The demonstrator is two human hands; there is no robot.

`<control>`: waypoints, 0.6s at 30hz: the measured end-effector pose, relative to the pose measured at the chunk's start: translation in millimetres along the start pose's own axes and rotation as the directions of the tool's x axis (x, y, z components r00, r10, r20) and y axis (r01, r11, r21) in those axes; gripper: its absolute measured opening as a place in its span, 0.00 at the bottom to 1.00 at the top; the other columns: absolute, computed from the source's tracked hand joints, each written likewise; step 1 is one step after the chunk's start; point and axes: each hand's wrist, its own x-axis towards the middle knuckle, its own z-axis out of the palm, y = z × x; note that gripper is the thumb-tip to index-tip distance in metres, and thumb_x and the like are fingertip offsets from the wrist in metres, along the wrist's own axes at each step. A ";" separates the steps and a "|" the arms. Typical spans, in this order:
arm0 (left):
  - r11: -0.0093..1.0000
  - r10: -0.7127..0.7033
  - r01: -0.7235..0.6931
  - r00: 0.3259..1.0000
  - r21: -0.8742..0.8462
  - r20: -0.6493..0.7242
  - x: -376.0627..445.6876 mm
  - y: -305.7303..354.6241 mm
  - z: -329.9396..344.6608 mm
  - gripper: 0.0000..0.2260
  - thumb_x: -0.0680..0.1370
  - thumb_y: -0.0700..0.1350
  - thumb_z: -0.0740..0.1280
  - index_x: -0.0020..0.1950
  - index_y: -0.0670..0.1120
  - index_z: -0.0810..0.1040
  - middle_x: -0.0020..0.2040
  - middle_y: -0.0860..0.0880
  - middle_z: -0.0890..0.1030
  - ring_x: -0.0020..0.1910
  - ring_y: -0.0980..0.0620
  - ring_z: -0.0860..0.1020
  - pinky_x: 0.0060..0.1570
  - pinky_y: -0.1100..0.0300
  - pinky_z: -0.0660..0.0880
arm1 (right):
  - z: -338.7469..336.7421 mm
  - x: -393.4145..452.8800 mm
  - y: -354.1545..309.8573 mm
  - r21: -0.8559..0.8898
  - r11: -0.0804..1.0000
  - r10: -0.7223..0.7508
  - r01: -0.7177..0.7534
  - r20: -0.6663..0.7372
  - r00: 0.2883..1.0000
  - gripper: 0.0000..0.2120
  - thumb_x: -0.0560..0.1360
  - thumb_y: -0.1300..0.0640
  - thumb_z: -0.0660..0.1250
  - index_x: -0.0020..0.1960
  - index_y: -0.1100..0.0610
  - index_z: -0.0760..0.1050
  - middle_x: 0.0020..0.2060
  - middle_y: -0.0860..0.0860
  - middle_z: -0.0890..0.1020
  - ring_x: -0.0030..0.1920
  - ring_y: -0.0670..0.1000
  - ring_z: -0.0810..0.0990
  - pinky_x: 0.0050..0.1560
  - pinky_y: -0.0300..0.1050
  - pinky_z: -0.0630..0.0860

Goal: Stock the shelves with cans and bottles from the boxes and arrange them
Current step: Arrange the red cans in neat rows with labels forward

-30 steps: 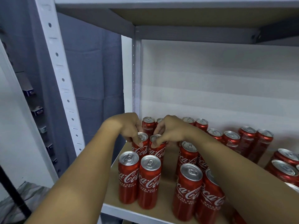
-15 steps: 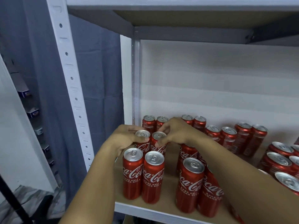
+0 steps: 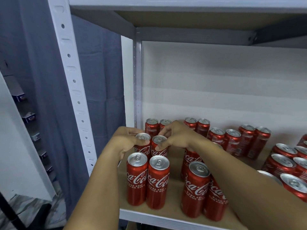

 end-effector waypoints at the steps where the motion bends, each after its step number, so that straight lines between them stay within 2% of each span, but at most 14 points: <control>1: 1.000 -0.004 0.004 1.000 -0.001 -0.002 1.4 -0.6 -0.3 0.22 0.63 0.37 0.84 0.55 0.46 0.87 0.52 0.47 0.87 0.55 0.46 0.84 0.62 0.46 0.80 | 0.8 0.5 -0.5 -0.006 1.000 -0.002 0.002 -0.002 1.000 0.24 0.59 0.55 0.86 0.53 0.56 0.83 0.47 0.51 0.86 0.47 0.50 0.85 0.36 0.36 0.77; 8: 1.000 -0.003 0.002 1.000 0.003 0.024 2.2 -0.9 -0.1 0.24 0.61 0.39 0.85 0.56 0.46 0.87 0.52 0.46 0.88 0.56 0.46 0.84 0.62 0.46 0.80 | -1.6 -3.1 -0.5 -0.009 1.000 -0.013 0.013 0.005 1.000 0.22 0.61 0.55 0.85 0.53 0.56 0.83 0.48 0.50 0.85 0.49 0.50 0.84 0.36 0.35 0.76; 14: 1.000 0.006 -0.007 0.999 0.024 0.038 1.0 -1.1 -0.6 0.32 0.53 0.46 0.85 0.56 0.46 0.87 0.51 0.47 0.88 0.55 0.46 0.85 0.62 0.46 0.80 | -2.7 -1.1 -4.5 -0.107 0.994 -0.030 0.032 0.020 0.999 0.26 0.63 0.53 0.84 0.57 0.57 0.82 0.50 0.50 0.84 0.50 0.50 0.83 0.38 0.37 0.76; 18: 1.000 0.013 -0.013 0.999 -0.001 0.030 0.2 -0.6 -0.4 0.28 0.55 0.43 0.84 0.55 0.46 0.87 0.51 0.46 0.88 0.55 0.45 0.85 0.61 0.45 0.80 | -2.2 0.9 -5.3 -0.153 0.987 -0.047 0.048 0.012 0.999 0.28 0.62 0.50 0.84 0.58 0.57 0.82 0.51 0.50 0.83 0.51 0.51 0.82 0.45 0.40 0.77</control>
